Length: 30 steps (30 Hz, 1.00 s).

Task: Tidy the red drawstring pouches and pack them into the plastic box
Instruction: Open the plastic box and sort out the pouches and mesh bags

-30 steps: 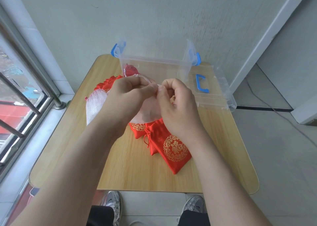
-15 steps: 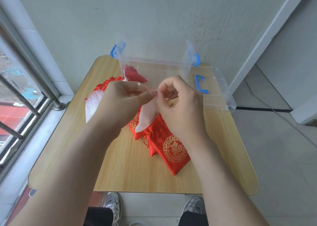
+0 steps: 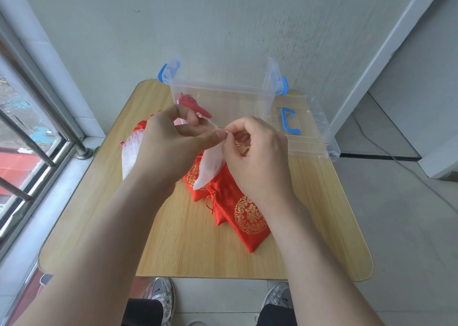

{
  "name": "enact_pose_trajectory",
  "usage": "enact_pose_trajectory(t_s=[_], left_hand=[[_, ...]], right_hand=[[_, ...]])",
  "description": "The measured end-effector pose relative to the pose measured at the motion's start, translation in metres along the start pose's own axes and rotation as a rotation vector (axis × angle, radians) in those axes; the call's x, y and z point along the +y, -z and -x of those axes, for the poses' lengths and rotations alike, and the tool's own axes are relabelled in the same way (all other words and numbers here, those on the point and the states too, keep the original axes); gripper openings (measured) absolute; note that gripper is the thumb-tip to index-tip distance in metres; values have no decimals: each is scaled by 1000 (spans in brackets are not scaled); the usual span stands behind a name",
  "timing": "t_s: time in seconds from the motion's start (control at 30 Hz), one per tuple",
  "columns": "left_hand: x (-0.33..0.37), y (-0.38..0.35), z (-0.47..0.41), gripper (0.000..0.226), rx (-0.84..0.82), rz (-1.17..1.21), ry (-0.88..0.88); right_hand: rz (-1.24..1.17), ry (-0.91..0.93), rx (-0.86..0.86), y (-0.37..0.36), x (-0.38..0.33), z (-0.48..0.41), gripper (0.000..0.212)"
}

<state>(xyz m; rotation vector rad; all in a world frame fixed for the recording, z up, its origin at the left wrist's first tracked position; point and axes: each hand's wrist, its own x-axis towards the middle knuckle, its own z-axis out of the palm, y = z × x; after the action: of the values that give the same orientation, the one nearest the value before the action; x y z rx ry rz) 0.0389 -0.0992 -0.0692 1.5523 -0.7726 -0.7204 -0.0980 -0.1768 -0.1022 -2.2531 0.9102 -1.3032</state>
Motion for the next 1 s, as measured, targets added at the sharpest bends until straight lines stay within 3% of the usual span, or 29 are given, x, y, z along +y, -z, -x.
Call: enact_pose_trajectory(t_s=[0.2, 0.77, 1.0], left_hand=[[1, -3, 2, 24, 9, -19, -15], [-6, -8, -1, 10, -37, -237, -103], [-6, -7, -1, 17, -169, -391, -91]], right_hand=[[-3, 17, 12, 1, 2, 2, 5], [28, -3, 23, -1, 1, 2, 3], [-146, -175, -99, 7, 4, -5, 13]])
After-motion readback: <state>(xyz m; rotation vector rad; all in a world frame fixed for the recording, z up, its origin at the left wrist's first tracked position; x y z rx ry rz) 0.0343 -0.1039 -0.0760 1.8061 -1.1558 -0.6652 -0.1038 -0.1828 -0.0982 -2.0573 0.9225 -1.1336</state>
